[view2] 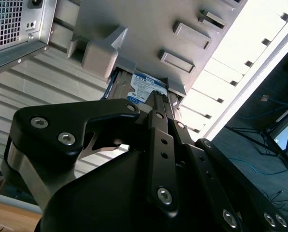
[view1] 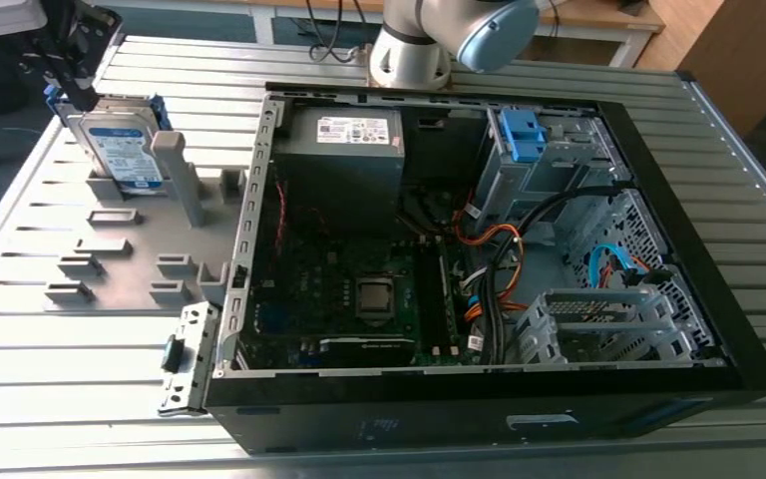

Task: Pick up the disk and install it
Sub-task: 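Reach for the disk, then pick up the disk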

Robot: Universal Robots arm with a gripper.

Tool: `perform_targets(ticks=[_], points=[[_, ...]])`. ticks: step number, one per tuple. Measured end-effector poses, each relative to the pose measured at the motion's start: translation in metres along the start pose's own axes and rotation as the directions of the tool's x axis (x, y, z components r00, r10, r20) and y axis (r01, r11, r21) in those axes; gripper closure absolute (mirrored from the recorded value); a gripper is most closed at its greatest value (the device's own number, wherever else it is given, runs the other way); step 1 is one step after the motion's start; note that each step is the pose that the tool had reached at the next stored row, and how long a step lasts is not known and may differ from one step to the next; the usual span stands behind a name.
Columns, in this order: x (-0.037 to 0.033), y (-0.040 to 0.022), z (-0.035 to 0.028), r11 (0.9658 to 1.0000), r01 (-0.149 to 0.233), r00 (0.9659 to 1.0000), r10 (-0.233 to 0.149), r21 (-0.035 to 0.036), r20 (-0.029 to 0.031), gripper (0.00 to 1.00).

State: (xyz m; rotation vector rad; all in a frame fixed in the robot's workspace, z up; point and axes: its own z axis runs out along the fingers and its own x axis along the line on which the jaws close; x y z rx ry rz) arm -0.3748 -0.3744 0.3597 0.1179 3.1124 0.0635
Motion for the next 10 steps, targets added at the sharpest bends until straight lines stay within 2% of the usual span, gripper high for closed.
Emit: perform_targets(ticks=[10], points=[[0.0,0.0,0.0002,1.0,0.0,1.0,0.0,0.0,0.0001,0.89]])
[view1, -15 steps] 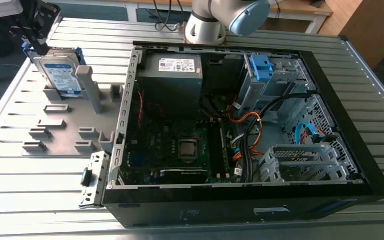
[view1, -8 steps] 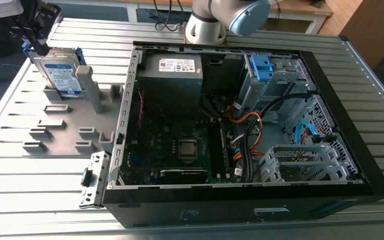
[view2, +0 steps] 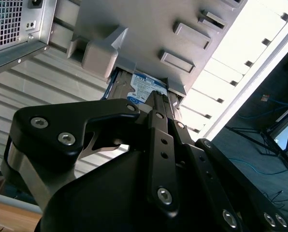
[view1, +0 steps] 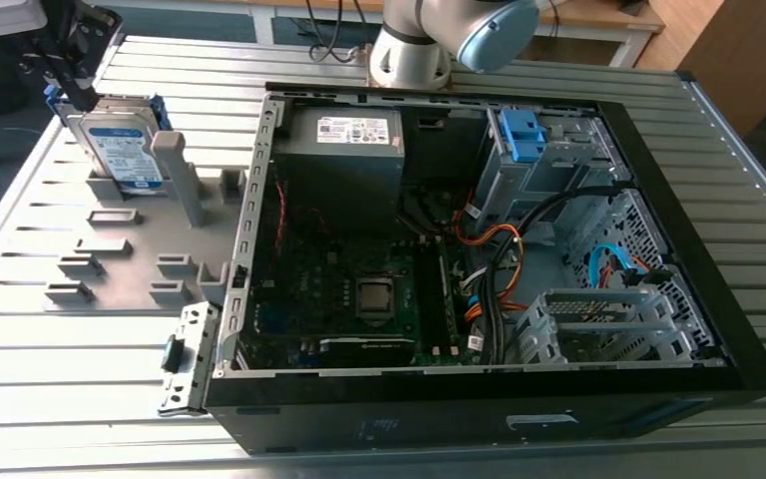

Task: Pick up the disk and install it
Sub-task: 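Pick up the disk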

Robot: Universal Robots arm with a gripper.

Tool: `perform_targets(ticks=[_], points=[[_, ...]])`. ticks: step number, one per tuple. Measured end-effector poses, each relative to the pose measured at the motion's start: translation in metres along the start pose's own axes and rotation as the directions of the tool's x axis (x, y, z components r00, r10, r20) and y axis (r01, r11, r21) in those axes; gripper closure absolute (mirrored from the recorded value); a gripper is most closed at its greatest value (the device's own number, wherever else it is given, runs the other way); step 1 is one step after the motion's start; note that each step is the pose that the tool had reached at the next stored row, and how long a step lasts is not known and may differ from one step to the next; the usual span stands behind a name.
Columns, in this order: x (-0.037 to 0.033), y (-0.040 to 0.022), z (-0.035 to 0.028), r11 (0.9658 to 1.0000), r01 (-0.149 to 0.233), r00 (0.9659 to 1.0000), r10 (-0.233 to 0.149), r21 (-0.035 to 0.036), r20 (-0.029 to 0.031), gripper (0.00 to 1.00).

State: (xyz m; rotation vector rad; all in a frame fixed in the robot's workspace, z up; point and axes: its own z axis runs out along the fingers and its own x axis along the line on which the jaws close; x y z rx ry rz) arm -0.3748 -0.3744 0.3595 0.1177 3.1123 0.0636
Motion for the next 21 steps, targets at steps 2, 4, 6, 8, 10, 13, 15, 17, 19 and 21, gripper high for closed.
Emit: perform_targets(ticks=[2,4,6,8,10,13,15,17,19,21], points=[[0.0,0.0,0.0,1.0,0.005,1.0,-0.005,-0.0001,-0.0001,0.89],[0.0001,0.0,0.0,0.9996,0.028,0.9996,-0.028,-0.0007,-0.0011,0.89],[0.0,0.0,0.0001,0.998,0.064,0.998,-0.064,-0.0017,-0.0025,0.89],[0.0,0.0,0.0001,0.995,0.1,0.995,-0.1,-0.0028,-0.0039,0.89],[0.0,0.0,0.0001,0.9907,0.136,0.9907,-0.136,-0.0038,-0.0053,0.89],[0.0,0.0,0.0001,0.9819,0.189,0.9819,-0.189,-0.0055,-0.0073,0.89],[0.0,0.0,0.0001,0.9749,0.223,0.9748,-0.223,-0.0066,-0.0086,0.89],[0.0,0.0,0.0001,0.9668,0.255,0.9667,-0.256,-0.0078,-0.0097,0.89],[0.0,0.0,0.0001,0.9579,0.287,0.9579,-0.287,-0.0089,-0.0109,0.89],[0.0,0.0,0.0001,0.9486,0.316,0.9485,-0.317,-0.01,-0.0118,0.89]])
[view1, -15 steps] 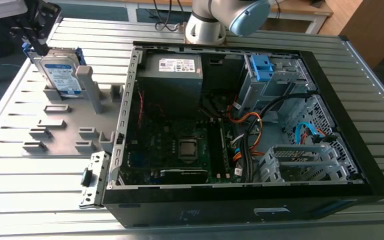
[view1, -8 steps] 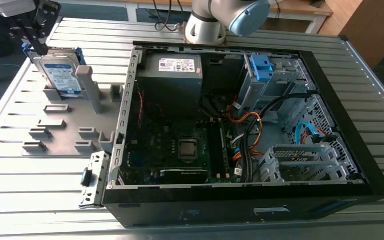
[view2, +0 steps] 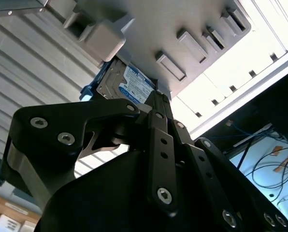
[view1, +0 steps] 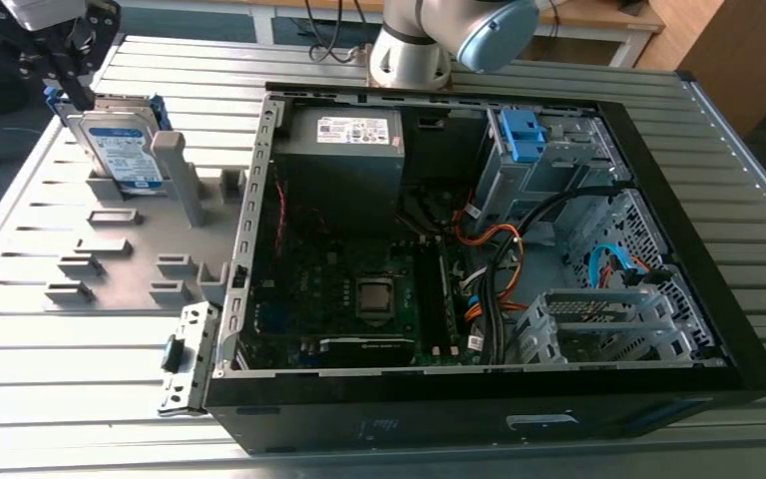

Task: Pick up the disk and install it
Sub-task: 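Pick up the disk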

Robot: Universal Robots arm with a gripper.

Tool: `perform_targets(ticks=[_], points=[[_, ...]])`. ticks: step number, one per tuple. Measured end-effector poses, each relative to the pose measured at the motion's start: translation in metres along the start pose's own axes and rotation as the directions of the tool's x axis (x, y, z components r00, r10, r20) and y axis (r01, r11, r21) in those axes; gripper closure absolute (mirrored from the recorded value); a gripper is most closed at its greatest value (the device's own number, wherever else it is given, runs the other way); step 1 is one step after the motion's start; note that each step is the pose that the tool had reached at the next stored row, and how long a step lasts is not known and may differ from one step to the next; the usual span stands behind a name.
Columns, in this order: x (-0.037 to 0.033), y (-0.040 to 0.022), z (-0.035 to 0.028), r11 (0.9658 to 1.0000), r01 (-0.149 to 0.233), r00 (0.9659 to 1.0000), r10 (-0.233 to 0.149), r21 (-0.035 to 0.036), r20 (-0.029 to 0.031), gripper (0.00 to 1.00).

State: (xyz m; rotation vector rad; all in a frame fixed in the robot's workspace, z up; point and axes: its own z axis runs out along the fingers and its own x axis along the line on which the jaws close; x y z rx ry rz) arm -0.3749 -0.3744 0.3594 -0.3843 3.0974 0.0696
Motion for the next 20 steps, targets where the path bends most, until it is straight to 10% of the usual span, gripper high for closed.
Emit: perform_targets(ticks=[11,20], points=[[0.0,0.0,0.0,0.9894,0.145,0.9894,-0.145,-0.0041,-0.0058,0.89],[0.0,0.0,0.0,0.9663,0.257,0.9663,-0.257,-0.0078,-0.01,0.89]])
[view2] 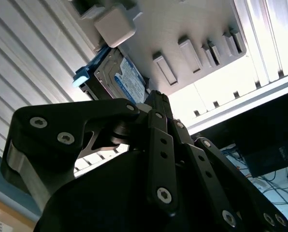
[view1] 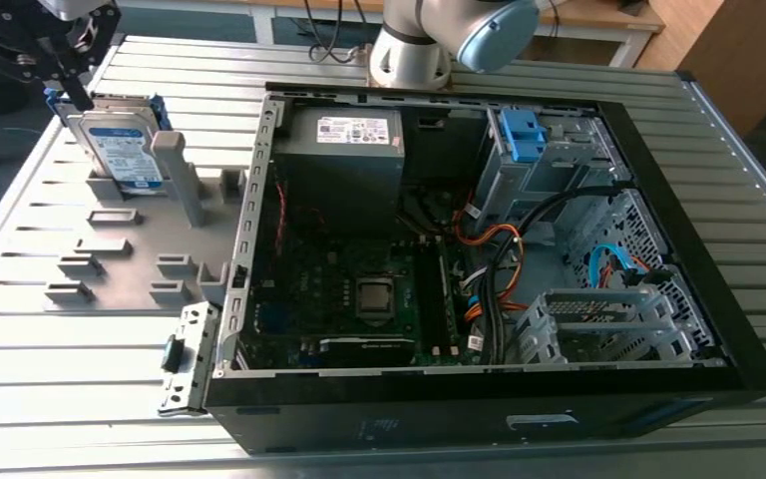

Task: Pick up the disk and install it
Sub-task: 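Pick up the disk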

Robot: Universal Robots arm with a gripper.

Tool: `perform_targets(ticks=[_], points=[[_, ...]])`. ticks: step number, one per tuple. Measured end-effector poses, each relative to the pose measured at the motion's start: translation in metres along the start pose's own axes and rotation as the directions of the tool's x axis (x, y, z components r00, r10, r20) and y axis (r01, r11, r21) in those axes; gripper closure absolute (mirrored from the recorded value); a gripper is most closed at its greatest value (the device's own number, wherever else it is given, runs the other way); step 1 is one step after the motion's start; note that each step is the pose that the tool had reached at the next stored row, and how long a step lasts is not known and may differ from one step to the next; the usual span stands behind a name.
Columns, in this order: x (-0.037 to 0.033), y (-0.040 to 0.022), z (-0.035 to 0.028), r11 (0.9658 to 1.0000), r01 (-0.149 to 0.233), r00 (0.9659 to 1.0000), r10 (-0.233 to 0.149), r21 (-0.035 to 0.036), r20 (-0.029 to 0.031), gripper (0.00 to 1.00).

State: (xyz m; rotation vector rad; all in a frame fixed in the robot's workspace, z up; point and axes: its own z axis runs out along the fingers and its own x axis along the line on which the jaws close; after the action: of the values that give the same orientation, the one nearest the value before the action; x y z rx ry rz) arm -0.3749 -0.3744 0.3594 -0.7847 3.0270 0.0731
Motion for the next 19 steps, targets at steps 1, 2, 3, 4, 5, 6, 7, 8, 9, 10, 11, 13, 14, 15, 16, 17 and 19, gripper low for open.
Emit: perform_targets(ticks=[1,2,3,4,5,6,7,8,9,10,11,13,14,15,16,17,19], points=[[0.0,0.0,0.0,0.9999,0.012,0.9999,-0.012,-0.0003,-0.0005,0.89],[0.0,0.0,0.0,0.9997,0.025,0.9997,-0.025,-0.0006,-0.001,0.89],[0.0,0.0,0.0,0.9993,0.037,0.9993,-0.037,-0.0009,-0.0015,0.89],[0.0,0.0,0.0,0.9988,0.049,0.9988,-0.049,-0.0013,-0.002,0.89],[0.0,0.0,0.0,0.9981,0.061,0.9981,-0.061,-0.0016,-0.0025,0.89],[0.0,0.0,0.0,0.9973,0.073,0.9973,-0.073,-0.0019,-0.0029,0.89],[0.0,0.0,0.0,0.9963,0.086,0.9963,-0.086,-0.0023,-0.0035,0.89],[0.0,0.0,0.0,0.9952,0.098,0.9952,-0.098,-0.0027,-0.004,0.89],[0.0,0.0,0.0,0.9939,0.11,0.9939,-0.11,-0.003,-0.0045,0.89],[0.0,0.0,0.0,0.9926,0.122,0.9926,-0.122,-0.0034,-0.0049,0.89],[0.0,0.0,0.0,0.991,0.134,0.991,-0.134,-0.0037,-0.0054,0.89],[0.0,0.0,0.0,0.9876,0.157,0.9876,-0.157,-0.0044,-0.0062,0.89],[0.0,0.0,0.0,0.9857,0.168,0.9857,-0.168,-0.0048,-0.0067,0.89],[0.0,0.0,0.0,0.9837,0.18,0.9837,-0.18,-0.0052,-0.0071,0.89],[0.0,0.0,0.0,0.9815,0.191,0.9815,-0.191,-0.0055,-0.0075,0.89],[0.0,0.0,0.0,0.9793,0.202,0.9793,-0.202,-0.0059,-0.0079,0.89],[0.0,0.0,0.0,0.9744,0.225,0.9744,-0.225,-0.0067,-0.0088,0.89]])
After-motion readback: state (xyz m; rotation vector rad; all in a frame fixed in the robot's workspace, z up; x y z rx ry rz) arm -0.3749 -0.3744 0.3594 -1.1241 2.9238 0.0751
